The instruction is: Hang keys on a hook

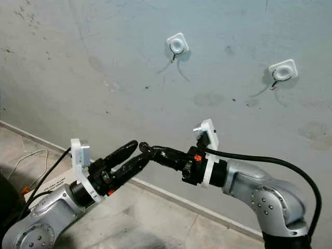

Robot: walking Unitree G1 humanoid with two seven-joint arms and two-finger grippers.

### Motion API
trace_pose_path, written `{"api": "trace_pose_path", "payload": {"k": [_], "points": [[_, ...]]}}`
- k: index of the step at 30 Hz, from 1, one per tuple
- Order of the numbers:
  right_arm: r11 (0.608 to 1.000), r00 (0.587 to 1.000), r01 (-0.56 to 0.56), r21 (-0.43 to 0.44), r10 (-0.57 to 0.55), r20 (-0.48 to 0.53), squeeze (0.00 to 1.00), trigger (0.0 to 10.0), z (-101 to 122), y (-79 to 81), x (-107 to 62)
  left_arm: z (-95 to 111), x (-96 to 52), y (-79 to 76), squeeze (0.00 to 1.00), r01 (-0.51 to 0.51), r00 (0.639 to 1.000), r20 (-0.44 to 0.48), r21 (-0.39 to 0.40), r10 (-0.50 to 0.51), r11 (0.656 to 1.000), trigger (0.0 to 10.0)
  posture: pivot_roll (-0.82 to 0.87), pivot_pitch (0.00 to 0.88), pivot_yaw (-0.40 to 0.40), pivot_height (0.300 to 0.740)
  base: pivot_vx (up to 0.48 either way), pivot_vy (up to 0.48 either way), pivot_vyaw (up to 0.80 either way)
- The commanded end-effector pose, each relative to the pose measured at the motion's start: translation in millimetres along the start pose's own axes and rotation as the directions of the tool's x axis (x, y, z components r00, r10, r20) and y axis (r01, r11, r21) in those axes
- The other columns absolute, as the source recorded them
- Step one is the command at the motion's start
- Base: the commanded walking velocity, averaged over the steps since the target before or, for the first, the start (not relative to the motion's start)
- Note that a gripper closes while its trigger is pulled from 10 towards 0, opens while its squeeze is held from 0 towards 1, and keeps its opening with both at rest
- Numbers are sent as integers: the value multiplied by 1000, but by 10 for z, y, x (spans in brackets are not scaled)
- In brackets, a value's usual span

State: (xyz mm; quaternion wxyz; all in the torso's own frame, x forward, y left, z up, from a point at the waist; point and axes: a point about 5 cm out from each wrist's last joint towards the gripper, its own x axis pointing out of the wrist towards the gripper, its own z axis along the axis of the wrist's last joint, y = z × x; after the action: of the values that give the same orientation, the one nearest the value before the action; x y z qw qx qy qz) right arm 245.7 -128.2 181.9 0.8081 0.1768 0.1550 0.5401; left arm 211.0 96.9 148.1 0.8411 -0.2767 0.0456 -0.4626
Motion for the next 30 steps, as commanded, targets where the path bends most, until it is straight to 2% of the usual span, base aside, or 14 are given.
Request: {"api": "trace_pose_path", "payload": {"k": [1, 10, 14, 20, 30], "points": [[1000, 1000, -4, -13, 4, 0, 0, 10000, 22, 4, 13, -5, 6, -43, 0, 12, 1000, -12, 20, -12, 1000, 10000, -14, 87, -20, 740, 0, 0, 0], [999, 1000, -25, 24, 25, -2, 0, 10000, 4, -8, -22, -3, -22, 29, 0, -31, 1000, 1, 25, 31, 999, 10000, -19, 88, -25, 740, 0, 0, 0], [999, 1000, -20, 35, 19, 13, 0, 10000, 16, -34, -67, 79, -96, 132, 0, -93, 995, 49, 13, 92, 996, 10000, -18, 91, -24, 740, 0, 0, 0], [995, 998, -59, 85, 56, 29, 0, 10000, 9, -24, -105, 109, -118, 168, 0, -100, 993, 58, 4, 100, 995, 10000, -19, 92, -26, 740, 0, 0, 0], [984, 993, -112, 139, 107, 38, 0, 10000, -6, -20, -108, 111, 35, 87, 0, -29, 996, 83, -43, 32, 999, 10000, -22, 95, -28, 740, 0, 0, 0]]}}
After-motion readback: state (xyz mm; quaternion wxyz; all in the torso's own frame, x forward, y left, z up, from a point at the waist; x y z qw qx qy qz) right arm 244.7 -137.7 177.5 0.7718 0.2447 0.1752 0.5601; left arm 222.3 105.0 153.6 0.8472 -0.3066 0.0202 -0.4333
